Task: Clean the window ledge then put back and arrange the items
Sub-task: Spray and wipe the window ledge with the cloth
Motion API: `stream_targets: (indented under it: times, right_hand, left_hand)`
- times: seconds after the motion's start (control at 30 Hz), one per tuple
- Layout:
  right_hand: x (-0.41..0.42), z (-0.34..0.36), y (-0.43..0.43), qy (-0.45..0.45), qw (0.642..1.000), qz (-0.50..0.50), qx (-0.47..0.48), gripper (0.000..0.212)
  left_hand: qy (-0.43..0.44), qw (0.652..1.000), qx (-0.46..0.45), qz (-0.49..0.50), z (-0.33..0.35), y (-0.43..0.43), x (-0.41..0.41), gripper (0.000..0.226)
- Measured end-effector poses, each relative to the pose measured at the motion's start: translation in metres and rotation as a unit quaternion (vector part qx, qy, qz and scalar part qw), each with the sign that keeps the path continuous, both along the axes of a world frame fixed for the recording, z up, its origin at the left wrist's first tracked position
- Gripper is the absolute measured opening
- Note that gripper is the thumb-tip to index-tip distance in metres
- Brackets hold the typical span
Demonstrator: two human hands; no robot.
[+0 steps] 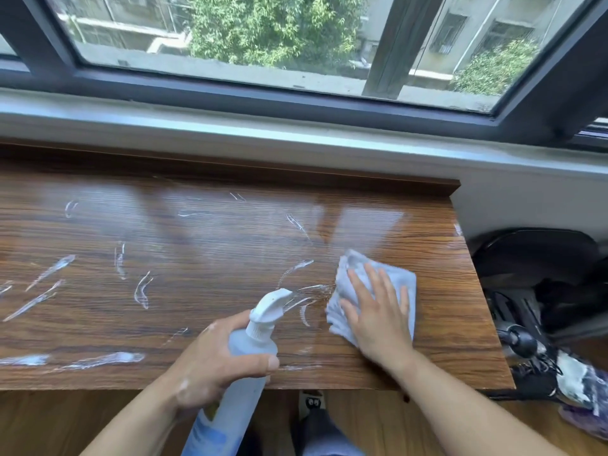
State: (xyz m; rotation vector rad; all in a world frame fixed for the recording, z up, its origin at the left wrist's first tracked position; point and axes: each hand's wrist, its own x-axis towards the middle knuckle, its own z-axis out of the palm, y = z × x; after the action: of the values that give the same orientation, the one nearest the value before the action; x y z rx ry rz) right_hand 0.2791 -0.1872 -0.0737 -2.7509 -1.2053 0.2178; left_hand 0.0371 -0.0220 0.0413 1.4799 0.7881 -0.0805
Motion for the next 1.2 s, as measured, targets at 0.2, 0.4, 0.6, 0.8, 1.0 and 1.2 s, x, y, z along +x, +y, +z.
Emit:
stream_targets:
  times: [0.2,0.4,0.6,0.8,1.0,1.2]
  right_hand:
    - [0.067,0.022,0.097,0.079,0.995,-0.048,-0.041,0.057]
    - [0.007,0.015,0.022,0.039,0.997,0.043,-0.051,0.061]
    - [-0.055,0.007,-0.012,0.025,0.994,0.101,-0.029,0.056]
    - [0.054,0.020,0.134,0.069,0.997,-0.002,-0.026,0.053]
    - [0.043,0.022,0.121,0.065,0.996,0.037,-0.042,0.053]
    - [-0.055,0.009,-0.022,0.021,0.991,0.129,-0.024,0.060]
  left_hand:
    - [0.003,1.000,0.024,-0.019,0.001,-0.004,0.000,0.048]
    - [-0.022,1.000,-0.011,-0.002,-0.001,-0.004,0.000,0.050]
    - [-0.023,1.000,-0.005,0.010,-0.001,0.001,-0.007,0.061]
    - [-0.020,0.999,-0.020,0.014,-0.003,0.001,-0.013,0.058]
    - [-0.014,1.000,0.006,0.000,-0.001,0.000,-0.015,0.055]
    - [-0.015,1.000,-0.003,0.010,0.000,0.007,-0.021,0.052]
